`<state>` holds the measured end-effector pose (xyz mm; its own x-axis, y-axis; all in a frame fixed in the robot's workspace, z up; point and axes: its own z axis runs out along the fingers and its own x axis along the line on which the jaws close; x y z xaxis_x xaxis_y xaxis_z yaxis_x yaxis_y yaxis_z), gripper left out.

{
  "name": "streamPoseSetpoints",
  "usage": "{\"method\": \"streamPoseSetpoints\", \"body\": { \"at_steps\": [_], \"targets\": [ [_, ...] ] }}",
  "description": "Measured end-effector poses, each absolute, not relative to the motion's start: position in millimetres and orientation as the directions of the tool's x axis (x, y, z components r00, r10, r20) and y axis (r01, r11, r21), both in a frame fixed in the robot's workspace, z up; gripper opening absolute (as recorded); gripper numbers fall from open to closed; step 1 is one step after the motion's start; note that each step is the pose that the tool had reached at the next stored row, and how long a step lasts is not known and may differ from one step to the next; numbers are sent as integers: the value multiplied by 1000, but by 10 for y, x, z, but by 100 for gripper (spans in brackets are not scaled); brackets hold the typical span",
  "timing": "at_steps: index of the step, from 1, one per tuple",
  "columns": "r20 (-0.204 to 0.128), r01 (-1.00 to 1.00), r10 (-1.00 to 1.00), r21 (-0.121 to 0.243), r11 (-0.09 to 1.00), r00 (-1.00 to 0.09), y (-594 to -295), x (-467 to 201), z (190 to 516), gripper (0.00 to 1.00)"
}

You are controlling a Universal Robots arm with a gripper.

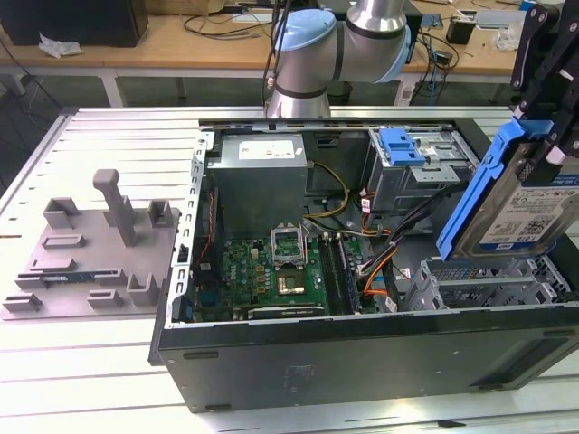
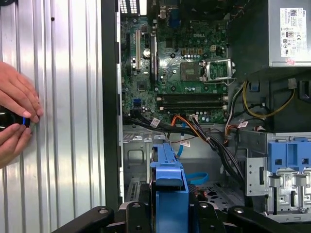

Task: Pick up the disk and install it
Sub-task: 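Insert the disk into the insertion slot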

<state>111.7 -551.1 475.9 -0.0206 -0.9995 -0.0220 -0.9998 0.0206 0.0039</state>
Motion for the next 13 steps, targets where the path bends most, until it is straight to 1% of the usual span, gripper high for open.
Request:
{"method": "streamPoseSetpoints", "body": {
  "at_steps": [13],
  "targets": [
    [-22, -1000, -1000, 4, -4, 4, -5511, 1112, 4742, 36]
  ]
}}
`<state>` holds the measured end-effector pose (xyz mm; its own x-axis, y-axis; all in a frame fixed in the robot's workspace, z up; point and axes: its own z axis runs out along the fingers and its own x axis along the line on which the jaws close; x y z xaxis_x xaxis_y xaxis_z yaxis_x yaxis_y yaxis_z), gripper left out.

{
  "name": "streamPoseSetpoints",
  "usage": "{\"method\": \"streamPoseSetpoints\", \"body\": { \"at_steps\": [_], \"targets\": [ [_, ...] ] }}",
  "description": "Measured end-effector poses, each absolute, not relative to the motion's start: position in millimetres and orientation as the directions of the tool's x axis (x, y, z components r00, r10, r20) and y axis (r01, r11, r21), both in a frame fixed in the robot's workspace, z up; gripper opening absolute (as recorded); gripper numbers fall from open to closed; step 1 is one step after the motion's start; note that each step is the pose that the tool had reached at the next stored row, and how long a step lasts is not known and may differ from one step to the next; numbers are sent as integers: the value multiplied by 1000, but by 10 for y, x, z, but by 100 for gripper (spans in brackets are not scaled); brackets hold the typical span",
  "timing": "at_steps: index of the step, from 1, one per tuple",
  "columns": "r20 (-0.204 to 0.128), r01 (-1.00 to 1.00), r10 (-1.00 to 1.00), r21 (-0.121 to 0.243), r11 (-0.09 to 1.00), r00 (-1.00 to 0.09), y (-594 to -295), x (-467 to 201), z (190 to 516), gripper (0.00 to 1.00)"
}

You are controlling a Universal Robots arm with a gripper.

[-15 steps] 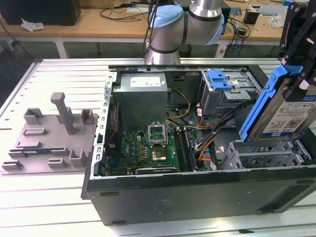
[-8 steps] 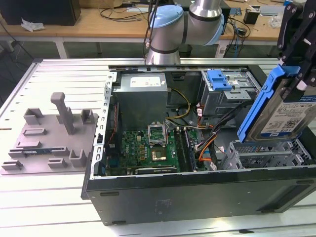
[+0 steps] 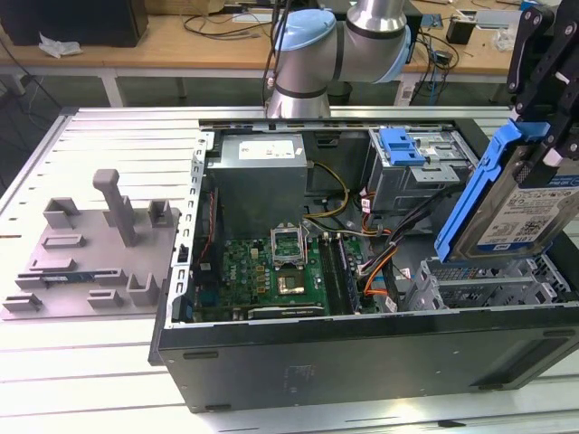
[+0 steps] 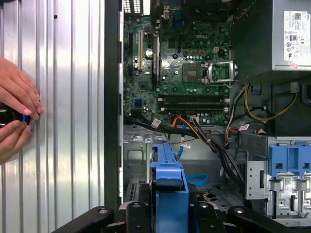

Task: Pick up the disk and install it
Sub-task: 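Insert the disk into the insertion slot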

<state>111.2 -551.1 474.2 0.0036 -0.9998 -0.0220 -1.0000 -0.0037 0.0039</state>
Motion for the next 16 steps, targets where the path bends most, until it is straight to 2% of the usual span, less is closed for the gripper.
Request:
{"method": "streamPoseSetpoints", "body": {
  "at_steps": [16],
  "targets": [
    [-22, -1000, -1000, 4, -2, 2, -5511, 1112, 4694, 36]
  ]
}}
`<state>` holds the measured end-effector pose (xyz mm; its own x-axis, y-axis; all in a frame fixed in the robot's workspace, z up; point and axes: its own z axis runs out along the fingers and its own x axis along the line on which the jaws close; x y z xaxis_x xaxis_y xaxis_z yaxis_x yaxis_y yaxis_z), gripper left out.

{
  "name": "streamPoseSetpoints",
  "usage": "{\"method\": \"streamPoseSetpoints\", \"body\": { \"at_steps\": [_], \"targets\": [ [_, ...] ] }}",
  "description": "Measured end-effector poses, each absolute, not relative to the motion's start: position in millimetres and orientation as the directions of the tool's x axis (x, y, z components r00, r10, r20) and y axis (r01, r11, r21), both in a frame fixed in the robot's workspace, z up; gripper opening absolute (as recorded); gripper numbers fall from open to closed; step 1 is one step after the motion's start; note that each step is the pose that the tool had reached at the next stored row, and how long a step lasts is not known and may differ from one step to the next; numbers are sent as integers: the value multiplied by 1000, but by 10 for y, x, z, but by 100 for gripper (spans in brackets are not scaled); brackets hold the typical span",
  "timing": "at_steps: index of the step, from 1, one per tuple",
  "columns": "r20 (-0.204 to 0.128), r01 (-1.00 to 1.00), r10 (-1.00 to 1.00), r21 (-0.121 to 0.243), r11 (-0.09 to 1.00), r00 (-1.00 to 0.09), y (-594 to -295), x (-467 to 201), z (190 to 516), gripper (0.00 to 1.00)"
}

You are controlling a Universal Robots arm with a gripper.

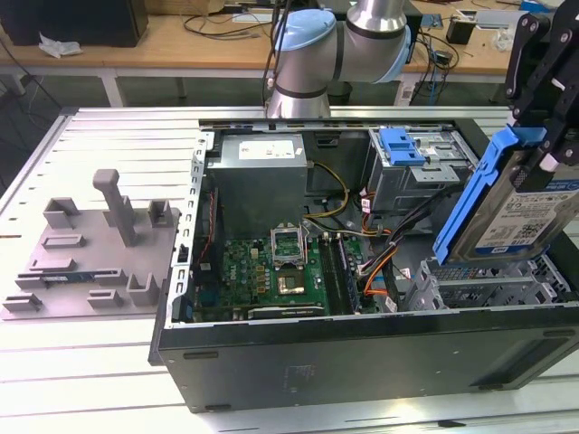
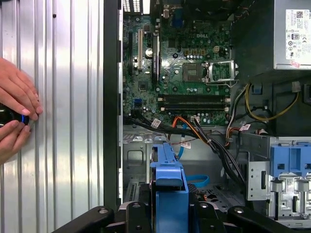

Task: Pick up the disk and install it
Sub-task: 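Insert the disk into the insertion slot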

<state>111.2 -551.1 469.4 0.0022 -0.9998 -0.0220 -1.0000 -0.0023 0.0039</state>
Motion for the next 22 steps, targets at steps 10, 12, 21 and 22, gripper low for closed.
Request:
{"method": "streamPoseSetpoints", "body": {
  "at_steps": [10, 12, 21, 22],
  "targets": [
    [-22, -1000, -1000, 4, -2, 2, -5513, 1117, 4658, 36],
    [-22, -1000, -1000, 4, -2, 2, -5513, 1118, 4650, 36],
    [-22, -1000, -1000, 4, 2, -2, -5516, 1122, 4629, 36],
    [-22, -1000, -1000, 4, 3, -3, -5516, 1123, 4627, 36]
  ]
}}
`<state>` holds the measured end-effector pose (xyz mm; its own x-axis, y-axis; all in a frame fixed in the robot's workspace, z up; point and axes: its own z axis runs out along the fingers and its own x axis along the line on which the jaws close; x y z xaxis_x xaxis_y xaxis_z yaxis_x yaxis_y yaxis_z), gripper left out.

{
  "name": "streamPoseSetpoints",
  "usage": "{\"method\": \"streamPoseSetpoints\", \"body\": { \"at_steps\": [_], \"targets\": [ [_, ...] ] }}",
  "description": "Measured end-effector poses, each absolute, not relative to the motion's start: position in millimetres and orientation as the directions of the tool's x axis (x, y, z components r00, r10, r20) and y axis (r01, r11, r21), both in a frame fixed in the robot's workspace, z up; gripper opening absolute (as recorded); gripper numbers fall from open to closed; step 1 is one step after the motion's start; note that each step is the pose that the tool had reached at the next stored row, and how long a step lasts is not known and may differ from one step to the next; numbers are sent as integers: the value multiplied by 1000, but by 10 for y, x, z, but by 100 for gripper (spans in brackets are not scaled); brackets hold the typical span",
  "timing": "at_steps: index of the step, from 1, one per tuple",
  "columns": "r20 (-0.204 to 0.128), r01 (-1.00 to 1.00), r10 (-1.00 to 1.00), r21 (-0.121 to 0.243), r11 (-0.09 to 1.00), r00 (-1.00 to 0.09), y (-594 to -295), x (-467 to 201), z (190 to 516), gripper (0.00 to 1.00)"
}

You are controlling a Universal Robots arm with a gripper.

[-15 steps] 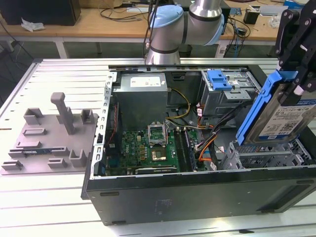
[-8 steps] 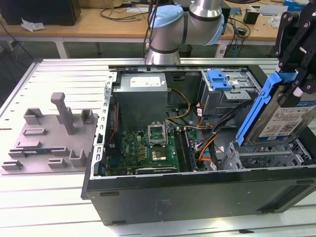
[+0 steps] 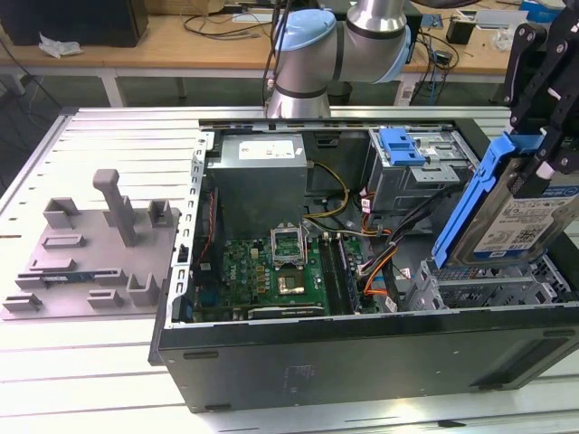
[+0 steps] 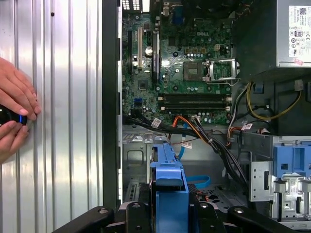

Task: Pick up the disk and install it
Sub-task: 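Insert the disk into the insertion slot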

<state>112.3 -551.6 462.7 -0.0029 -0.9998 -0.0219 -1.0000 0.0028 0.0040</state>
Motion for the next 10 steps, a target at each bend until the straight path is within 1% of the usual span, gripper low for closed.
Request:
{"method": "streamPoseSetpoints", "body": {
  "at_steps": [10],
  "targets": [
    [-22, -1000, -1000, 4, 7, -7, -5518, 1125, 4609, 36]
  ]
}}
